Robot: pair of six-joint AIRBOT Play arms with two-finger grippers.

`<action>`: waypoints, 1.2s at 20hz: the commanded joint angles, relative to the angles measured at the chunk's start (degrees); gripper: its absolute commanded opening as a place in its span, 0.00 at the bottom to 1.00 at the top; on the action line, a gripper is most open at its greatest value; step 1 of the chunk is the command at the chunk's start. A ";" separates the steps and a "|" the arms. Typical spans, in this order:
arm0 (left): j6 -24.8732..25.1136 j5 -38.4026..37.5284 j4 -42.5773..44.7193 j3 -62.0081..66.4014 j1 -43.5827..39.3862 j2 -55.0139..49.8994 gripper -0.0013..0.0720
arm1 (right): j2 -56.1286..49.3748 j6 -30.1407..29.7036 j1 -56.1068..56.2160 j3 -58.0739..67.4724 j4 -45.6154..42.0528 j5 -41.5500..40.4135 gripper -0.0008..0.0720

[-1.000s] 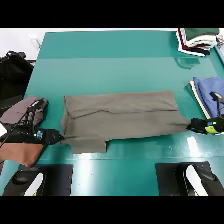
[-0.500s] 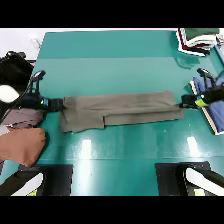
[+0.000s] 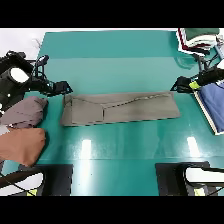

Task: Fold the shirts.

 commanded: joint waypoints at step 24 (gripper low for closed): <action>-4.59 8.33 -8.92 19.50 -29.29 -27.43 0.06 | 1.60 -9.07 -0.57 4.57 18.88 5.05 0.03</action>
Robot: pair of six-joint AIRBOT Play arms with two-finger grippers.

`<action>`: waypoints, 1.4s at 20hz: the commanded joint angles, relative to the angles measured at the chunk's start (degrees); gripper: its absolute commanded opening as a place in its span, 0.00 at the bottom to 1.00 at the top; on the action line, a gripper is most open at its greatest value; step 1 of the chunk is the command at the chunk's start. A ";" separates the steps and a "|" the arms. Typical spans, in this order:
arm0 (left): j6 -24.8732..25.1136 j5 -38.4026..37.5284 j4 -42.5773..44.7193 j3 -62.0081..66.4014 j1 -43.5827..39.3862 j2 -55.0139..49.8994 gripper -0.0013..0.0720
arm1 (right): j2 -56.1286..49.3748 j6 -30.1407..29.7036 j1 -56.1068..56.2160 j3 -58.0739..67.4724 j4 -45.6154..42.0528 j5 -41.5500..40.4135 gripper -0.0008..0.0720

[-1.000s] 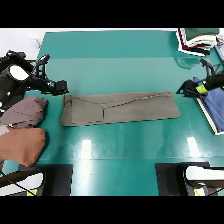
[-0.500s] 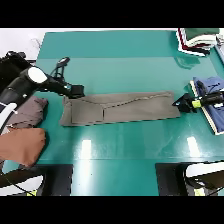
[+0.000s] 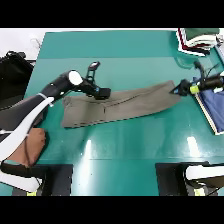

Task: Fold the shirts.

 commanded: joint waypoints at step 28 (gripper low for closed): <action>-0.98 -8.39 10.73 12.70 28.87 23.93 0.06 | -12.26 7.93 62.51 30.69 9.73 -24.59 0.57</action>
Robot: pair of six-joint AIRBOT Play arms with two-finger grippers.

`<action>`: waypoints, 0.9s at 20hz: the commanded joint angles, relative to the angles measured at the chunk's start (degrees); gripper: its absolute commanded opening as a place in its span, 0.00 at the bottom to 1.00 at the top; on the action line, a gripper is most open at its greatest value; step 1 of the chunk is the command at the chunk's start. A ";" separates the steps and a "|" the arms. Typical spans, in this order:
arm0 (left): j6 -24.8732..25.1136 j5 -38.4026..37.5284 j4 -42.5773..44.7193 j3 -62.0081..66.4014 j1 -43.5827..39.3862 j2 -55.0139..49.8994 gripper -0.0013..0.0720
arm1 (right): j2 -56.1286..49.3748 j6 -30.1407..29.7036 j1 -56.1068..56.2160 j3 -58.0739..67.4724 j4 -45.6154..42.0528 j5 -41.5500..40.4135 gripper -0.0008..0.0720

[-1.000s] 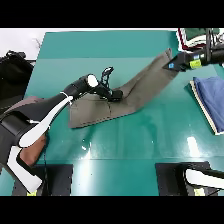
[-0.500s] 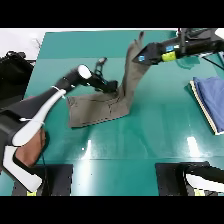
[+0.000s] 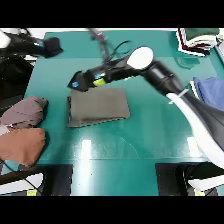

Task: Fold the shirts.

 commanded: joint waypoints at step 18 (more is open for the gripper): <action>1.84 -4.98 -0.81 -0.72 3.06 3.89 0.06 | -2.43 2.97 -29.09 -34.95 -0.79 5.14 0.80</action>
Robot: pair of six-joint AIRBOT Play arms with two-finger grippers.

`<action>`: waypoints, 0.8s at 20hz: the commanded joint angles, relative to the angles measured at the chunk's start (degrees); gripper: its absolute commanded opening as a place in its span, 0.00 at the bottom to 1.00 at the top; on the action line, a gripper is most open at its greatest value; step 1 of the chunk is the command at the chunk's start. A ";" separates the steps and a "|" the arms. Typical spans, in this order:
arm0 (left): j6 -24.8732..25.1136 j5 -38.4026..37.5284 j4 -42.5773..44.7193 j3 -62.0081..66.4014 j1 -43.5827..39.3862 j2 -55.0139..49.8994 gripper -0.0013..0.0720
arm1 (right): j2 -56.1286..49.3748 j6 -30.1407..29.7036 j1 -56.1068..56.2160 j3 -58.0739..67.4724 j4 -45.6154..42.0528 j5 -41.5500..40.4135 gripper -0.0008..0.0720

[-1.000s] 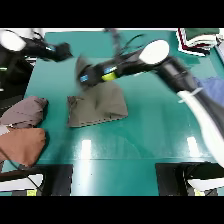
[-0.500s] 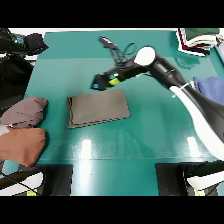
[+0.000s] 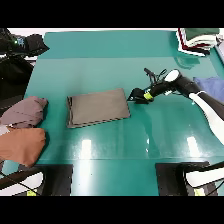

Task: Fold the shirts.

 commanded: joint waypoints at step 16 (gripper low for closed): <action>2.99 0.31 -0.31 0.00 -11.10 -0.42 0.06 | -6.88 -1.27 2.14 20.74 -4.74 -4.33 0.03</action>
